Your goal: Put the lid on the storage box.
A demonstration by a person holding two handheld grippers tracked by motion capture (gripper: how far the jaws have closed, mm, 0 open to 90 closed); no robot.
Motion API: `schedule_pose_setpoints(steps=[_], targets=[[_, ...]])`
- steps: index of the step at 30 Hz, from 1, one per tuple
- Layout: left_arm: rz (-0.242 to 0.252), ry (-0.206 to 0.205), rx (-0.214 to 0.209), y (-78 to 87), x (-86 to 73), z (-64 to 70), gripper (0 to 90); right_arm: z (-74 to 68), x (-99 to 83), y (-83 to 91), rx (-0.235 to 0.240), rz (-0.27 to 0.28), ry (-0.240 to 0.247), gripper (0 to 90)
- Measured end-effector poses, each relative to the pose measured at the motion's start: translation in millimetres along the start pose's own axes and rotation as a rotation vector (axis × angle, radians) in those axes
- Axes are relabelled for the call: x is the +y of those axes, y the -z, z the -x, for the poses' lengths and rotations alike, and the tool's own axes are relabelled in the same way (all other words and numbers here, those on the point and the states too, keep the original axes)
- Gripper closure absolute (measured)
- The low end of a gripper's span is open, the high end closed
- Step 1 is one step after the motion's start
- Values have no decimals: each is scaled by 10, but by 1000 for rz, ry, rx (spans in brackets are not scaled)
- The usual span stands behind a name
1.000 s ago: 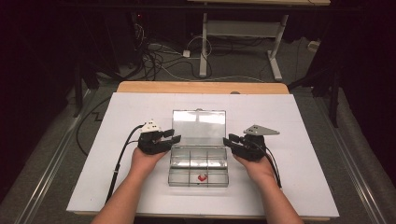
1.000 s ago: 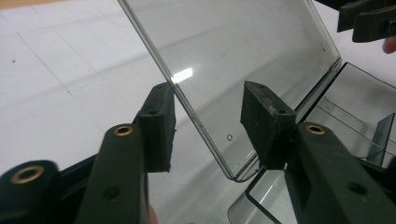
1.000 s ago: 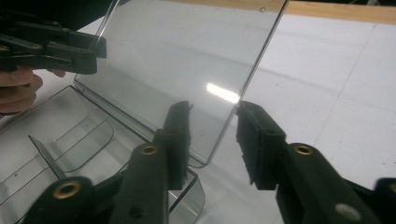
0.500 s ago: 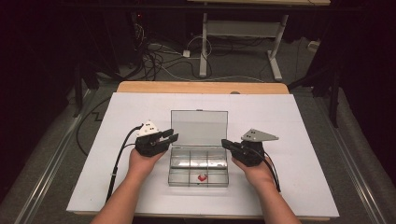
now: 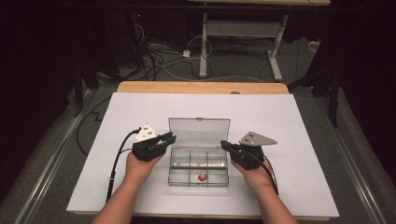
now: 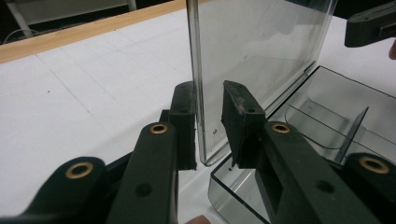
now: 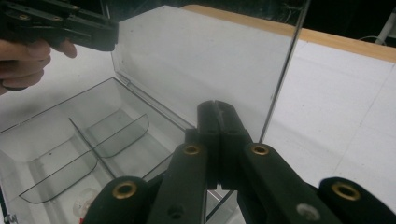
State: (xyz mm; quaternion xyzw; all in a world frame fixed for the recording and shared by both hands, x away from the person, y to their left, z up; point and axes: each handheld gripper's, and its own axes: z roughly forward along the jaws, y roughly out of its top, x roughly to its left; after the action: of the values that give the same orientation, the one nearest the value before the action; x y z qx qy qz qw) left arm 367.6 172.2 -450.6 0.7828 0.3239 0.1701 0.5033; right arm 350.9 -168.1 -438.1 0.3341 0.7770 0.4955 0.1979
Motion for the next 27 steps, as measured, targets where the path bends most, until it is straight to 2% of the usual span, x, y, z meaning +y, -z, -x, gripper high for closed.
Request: schedule_pose_setpoints(steps=[17, 27], targets=[[6, -15, 1, 98, -74, 89, 738, -42, -61, 13, -1, 0, -17, 900], [6, -23, -5, 158, -105, 138, 726, -71, -53, 93, -5, 12, -9, 900]])
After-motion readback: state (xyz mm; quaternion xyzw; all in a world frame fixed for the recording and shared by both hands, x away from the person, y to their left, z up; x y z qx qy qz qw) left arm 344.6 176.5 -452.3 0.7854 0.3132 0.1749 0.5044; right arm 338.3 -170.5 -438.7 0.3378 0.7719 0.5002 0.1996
